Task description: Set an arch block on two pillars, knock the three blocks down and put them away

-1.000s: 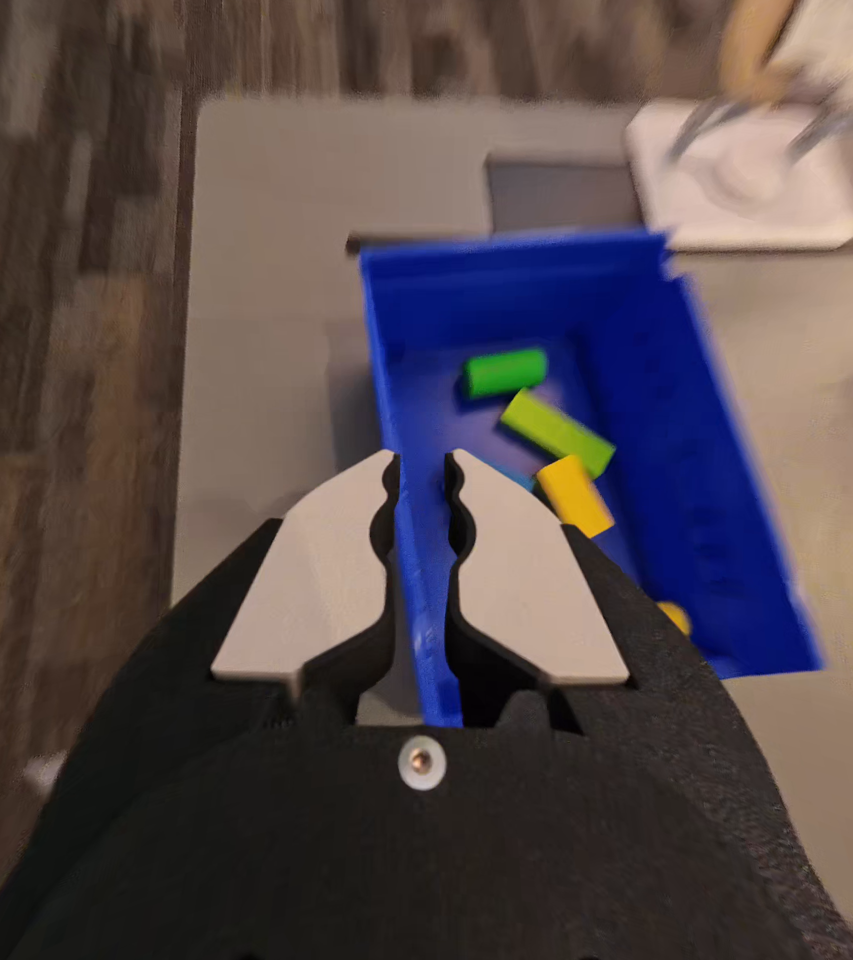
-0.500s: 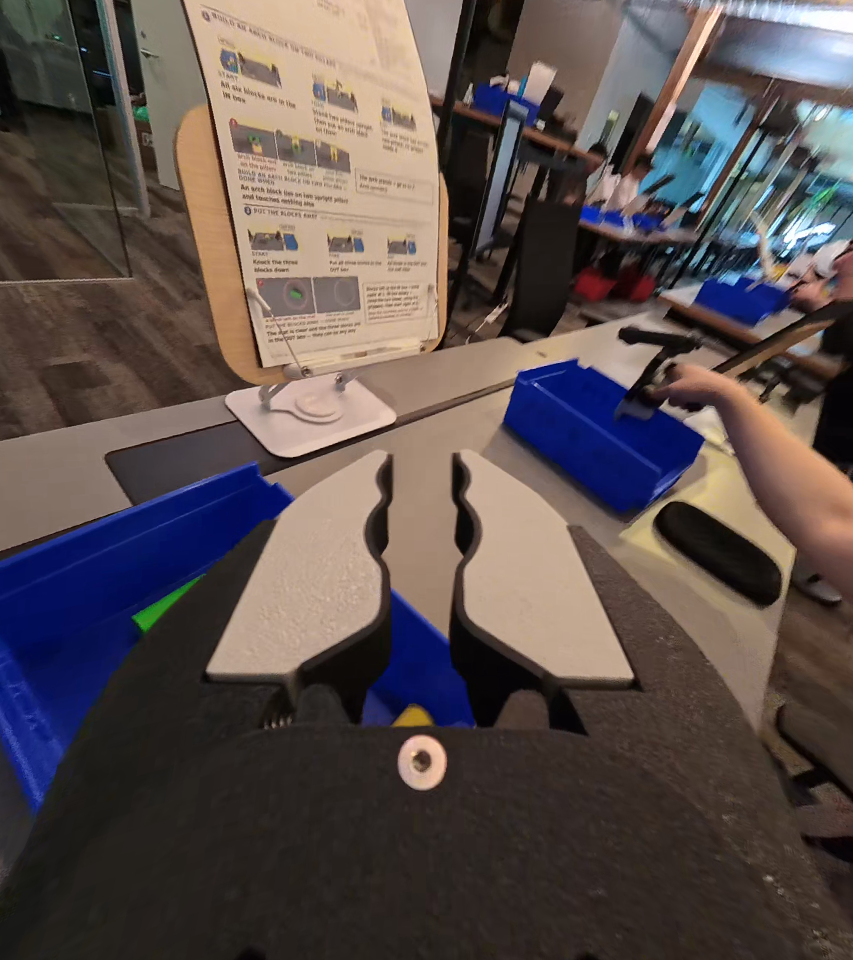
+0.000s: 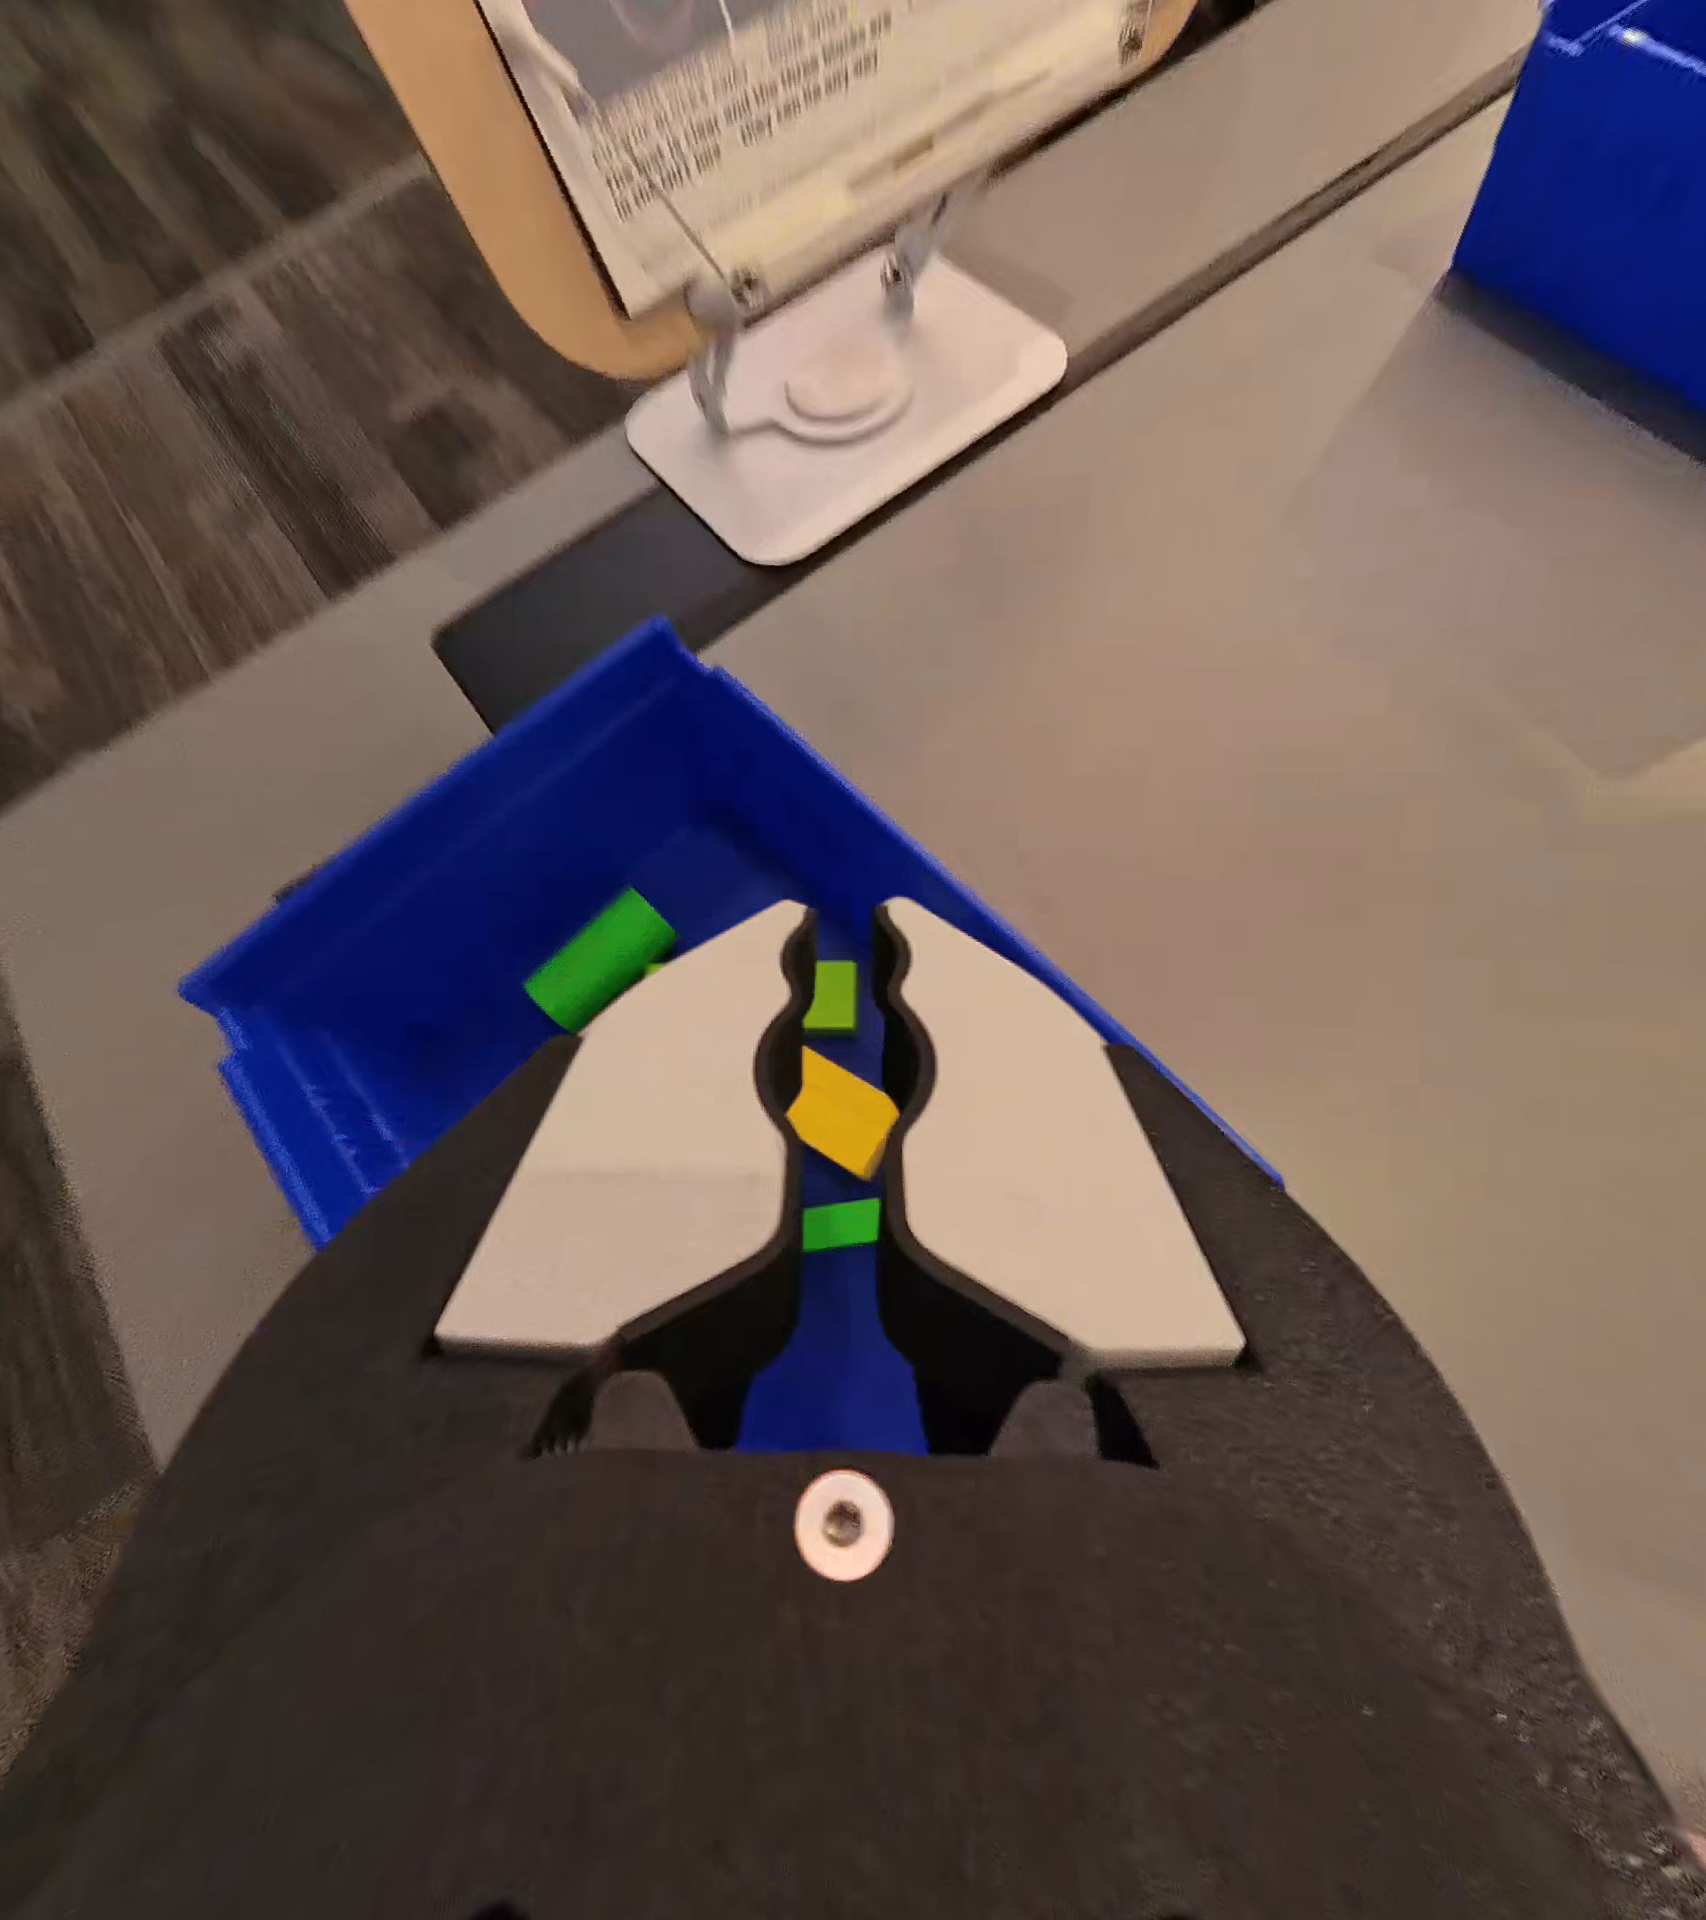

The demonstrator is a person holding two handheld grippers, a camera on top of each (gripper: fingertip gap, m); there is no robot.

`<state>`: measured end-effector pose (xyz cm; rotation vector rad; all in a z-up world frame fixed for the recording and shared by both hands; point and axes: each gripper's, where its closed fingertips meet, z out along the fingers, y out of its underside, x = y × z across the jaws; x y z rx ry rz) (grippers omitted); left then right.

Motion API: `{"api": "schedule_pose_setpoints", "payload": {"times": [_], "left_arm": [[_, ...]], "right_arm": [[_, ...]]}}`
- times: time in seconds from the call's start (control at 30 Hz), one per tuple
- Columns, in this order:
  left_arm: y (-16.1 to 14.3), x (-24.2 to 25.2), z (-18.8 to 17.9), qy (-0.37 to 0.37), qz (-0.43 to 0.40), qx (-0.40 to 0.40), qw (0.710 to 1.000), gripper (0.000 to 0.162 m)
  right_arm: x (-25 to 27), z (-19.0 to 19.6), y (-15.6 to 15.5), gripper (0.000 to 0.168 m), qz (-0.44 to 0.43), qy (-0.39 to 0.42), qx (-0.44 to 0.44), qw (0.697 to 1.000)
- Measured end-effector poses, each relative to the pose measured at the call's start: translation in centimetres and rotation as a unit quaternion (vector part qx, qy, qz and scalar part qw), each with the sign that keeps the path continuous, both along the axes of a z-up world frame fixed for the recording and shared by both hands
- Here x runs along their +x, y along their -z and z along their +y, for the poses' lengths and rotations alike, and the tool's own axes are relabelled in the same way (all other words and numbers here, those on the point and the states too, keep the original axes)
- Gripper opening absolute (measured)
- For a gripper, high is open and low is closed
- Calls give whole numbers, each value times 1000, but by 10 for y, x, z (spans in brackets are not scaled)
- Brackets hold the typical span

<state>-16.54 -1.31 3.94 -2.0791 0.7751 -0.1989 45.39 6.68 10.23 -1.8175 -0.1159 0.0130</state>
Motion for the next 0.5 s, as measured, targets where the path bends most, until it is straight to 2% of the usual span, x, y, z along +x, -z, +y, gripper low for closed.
{"api": "schedule_pose_setpoints", "payload": {"times": [0.07, 0.13, 0.23, 0.3, 0.4, 0.5], "left_arm": [[15, 5, 5, -6, 5, -39, 999, 13], [30, -1, 10, -25, 41, -59, 997, 17], [50, -21, 21, -74, 100, -70, 990, 21], [68, -41, 25, -121, 128, -107, 978, 22], [92, -58, 24, -172, 114, -175, 963, 19], [101, -75, 30, -224, 94, -186, 952, 20]], "right_arm": [[-37, -2, -23, 46, 16, -66, 59, 996], [-59, -1, -28, 46, 23, -102, 75, 992], [-77, 3, -16, 46, 12, -132, 77, 988], [-81, 9, -3, 46, -1, -133, 60, 989], [-90, 15, 18, 48, -13, -147, 15, 989], [-94, 18, 28, 49, -48, -141, -6, 989]]}}
